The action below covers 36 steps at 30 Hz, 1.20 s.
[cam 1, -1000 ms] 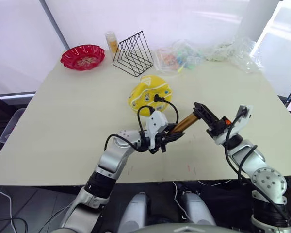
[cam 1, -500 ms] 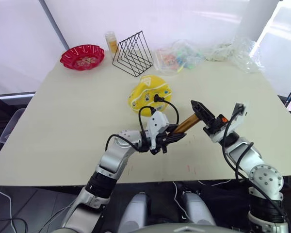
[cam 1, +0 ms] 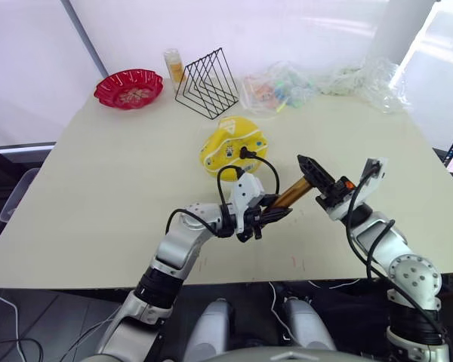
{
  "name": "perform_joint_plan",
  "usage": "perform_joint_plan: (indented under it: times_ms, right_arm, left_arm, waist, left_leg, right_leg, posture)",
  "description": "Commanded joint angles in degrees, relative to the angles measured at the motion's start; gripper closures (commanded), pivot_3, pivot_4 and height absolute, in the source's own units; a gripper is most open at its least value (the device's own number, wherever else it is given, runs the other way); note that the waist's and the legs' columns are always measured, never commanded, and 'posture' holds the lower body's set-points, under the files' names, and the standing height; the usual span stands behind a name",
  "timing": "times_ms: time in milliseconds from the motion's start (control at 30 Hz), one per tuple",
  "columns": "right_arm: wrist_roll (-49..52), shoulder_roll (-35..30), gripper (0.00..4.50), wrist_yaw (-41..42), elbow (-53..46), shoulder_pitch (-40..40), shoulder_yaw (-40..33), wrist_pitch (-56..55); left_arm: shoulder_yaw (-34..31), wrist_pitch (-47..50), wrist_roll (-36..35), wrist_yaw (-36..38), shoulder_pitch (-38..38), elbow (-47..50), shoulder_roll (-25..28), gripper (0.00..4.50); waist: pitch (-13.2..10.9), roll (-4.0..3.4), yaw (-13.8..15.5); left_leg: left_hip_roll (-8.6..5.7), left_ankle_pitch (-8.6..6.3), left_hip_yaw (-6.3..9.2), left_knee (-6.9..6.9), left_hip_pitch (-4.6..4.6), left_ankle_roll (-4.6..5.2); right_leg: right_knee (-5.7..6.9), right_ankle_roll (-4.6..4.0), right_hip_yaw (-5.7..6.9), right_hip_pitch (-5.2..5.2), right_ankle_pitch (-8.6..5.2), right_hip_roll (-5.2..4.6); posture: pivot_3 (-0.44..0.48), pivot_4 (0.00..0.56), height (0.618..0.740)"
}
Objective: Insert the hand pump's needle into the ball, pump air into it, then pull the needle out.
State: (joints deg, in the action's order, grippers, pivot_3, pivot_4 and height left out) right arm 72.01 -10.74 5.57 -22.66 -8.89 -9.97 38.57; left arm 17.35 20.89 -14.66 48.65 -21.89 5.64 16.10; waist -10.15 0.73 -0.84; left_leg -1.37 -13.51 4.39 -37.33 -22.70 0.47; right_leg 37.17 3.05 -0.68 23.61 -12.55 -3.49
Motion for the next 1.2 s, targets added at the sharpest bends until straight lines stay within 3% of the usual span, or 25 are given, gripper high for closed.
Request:
perform_joint_plan:
  times_ms: [33,533,767,933,1067,1200]
  right_arm:
    - [1.2,0.09,2.42,1.28,-3.82,-0.75,1.32,0.23]
    - [-1.06,0.0,2.48,2.56,-3.6,-1.07,1.98,-0.54]
    - [-3.24,-1.88,2.48,3.58,-5.36,-2.2,2.53,-0.75]
    - [-5.91,-4.63,2.48,3.86,-6.82,-5.27,3.28,-0.57]
    - [-9.35,-8.07,2.48,5.99,-7.47,-7.77,3.93,-0.51]
    - [-11.68,-9.83,2.48,7.84,-7.97,-9.89,4.3,-1.39]
  left_arm:
    - [0.23,0.71,-0.04,-0.72,0.22,1.58,-0.29,3.45]
    - [-0.73,3.39,-2.51,-0.01,0.19,2.05,-0.21,3.45]
    - [-4.13,4.84,-5.48,2.93,-1.36,1.24,2.76,0.12]
    - [-6.21,10.55,-12.38,15.41,-2.99,-0.24,11.16,0.12]
    - [-4.93,7.69,-9.85,19.41,-3.4,-2.81,14.78,0.12]
    - [-3.82,2.25,-5.69,19.06,-3.7,-6.81,14.36,0.12]
  waist:
    - [0.0,0.0,-0.01]
    - [0.0,0.0,-0.01]
    - [-0.01,-0.01,-0.1]
    - [-0.02,-0.03,-0.33]
    - [-0.02,-0.03,-0.19]
    - [-0.02,-0.03,-0.06]
  left_leg:
    - [0.0,0.0,0.0,0.0,0.0,0.0]
    - [0.0,0.0,0.0,0.0,0.0,0.0]
    - [0.01,0.0,0.01,0.01,-0.01,0.0]
    - [0.02,0.0,-0.02,0.02,-0.02,0.0]
    - [0.03,0.0,-0.02,0.03,-0.04,0.0]
    - [0.04,0.0,-0.02,0.03,-0.06,0.0]
  right_leg:
    - [0.0,0.0,0.0,0.0,0.0,0.0]
    - [0.0,0.0,0.0,0.01,0.0,0.01]
    - [0.0,0.01,0.01,0.03,-0.01,0.04]
    - [0.01,0.0,-0.01,0.08,-0.02,0.09]
    - [-0.01,0.0,-0.01,0.09,-0.02,0.1]
    - [-0.03,-0.01,-0.01,0.09,-0.01,0.1]
  posture:
    - [0.0,0.15,0.737]
    - [0.0,0.15,0.737]
    - [0.0,0.15,0.737]
    - [0.0,0.15,0.737]
    - [0.0,0.15,0.737]
    - [0.0,0.15,0.737]
